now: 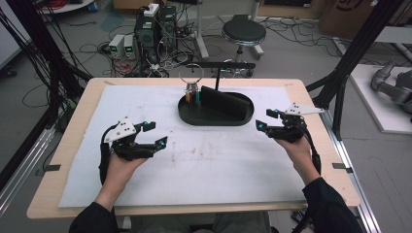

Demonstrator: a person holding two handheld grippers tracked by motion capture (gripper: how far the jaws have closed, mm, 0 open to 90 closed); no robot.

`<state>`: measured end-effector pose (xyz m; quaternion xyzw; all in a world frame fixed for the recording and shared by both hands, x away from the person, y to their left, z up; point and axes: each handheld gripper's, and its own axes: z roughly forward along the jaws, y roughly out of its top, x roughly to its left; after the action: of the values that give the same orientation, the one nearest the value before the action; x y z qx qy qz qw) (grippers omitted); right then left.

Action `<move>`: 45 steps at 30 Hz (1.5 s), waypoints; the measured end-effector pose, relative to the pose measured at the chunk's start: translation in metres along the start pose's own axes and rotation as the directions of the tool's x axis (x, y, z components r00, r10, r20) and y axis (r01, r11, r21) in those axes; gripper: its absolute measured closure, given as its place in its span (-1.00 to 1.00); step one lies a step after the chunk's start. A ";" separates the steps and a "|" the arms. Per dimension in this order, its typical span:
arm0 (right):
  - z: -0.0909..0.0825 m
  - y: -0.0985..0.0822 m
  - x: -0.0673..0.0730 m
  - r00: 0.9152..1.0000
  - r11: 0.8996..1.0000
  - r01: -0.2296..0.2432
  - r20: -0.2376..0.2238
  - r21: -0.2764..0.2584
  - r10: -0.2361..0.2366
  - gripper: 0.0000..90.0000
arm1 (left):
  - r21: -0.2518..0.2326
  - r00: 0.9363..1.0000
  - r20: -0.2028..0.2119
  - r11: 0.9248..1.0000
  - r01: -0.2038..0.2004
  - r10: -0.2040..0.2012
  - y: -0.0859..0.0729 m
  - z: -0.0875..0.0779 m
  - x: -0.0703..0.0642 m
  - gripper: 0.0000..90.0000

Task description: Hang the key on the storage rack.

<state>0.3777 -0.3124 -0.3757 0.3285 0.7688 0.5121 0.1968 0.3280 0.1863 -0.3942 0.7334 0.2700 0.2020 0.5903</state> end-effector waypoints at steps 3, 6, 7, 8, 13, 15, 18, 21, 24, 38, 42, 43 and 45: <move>-0.008 -0.008 0.002 1.000 1.000 0.007 0.003 0.004 -0.007 -0.38 | 0.001 1.000 -0.005 1.000 0.000 0.000 -0.001 0.003 0.000 -0.44; -0.015 -0.017 0.004 1.000 1.000 0.006 0.014 -0.005 -0.006 -0.42 | 0.006 1.000 -0.017 1.000 -0.025 0.025 -0.002 0.004 -0.003 -0.45; -0.017 -0.019 0.005 1.000 1.000 0.006 0.017 0.001 -0.006 -0.44 | 0.008 1.000 -0.014 1.000 -0.027 0.027 -0.003 0.004 -0.003 -0.45; -0.020 -0.021 0.005 1.000 1.000 0.003 0.021 -0.001 -0.003 -0.45 | 0.011 0.999 -0.020 0.999 -0.035 0.035 -0.004 0.003 -0.004 -0.45; -0.032 -0.029 0.006 0.999 0.999 -0.020 0.043 -0.040 0.022 -0.48 | 0.019 0.998 -0.042 0.999 -0.036 0.037 -0.011 0.001 -0.003 -0.46; -0.036 -0.031 0.006 0.998 0.999 -0.025 0.049 -0.045 0.027 -0.48 | 0.017 0.998 -0.056 0.999 -0.028 0.029 -0.013 -0.002 -0.001 -0.46; -0.039 -0.034 0.004 0.997 0.998 -0.035 0.065 -0.055 0.038 -0.50 | 0.011 0.997 -0.075 1.000 -0.022 0.023 -0.014 -0.007 0.002 -0.46; -0.039 -0.036 0.000 0.996 0.998 -0.054 0.067 -0.039 0.057 -0.52 | 0.003 0.995 -0.094 1.000 -0.017 0.017 -0.014 -0.012 0.005 -0.47; -0.039 -0.038 -0.002 0.995 0.998 -0.066 0.071 -0.020 0.067 -0.52 | 0.003 0.994 -0.107 1.000 -0.013 0.013 -0.016 -0.017 0.006 -0.47; -0.034 -0.041 -0.002 0.995 0.998 -0.063 0.073 -0.028 0.065 -0.52 | 0.025 0.994 -0.110 1.000 -0.014 0.017 -0.021 -0.016 0.006 -0.47; -0.032 -0.043 -0.002 0.996 0.998 -0.060 0.068 -0.020 0.061 -0.52 | 0.033 0.993 -0.117 0.999 -0.016 0.020 -0.021 -0.017 0.007 -0.47; -0.032 -0.044 -0.003 0.996 0.998 -0.060 0.067 -0.018 0.061 -0.52 | 0.031 0.993 -0.117 0.999 -0.017 0.020 -0.021 -0.018 0.008 -0.47; -0.032 -0.045 -0.003 0.996 0.998 -0.061 0.065 -0.018 0.062 -0.52 | 0.026 0.992 -0.123 1.000 -0.014 0.017 -0.020 -0.020 0.009 -0.47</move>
<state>0.3457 -0.3476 -0.4047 0.3673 0.7472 0.5130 0.2087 0.3200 0.2104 -0.4092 0.7288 0.3027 0.2479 0.5618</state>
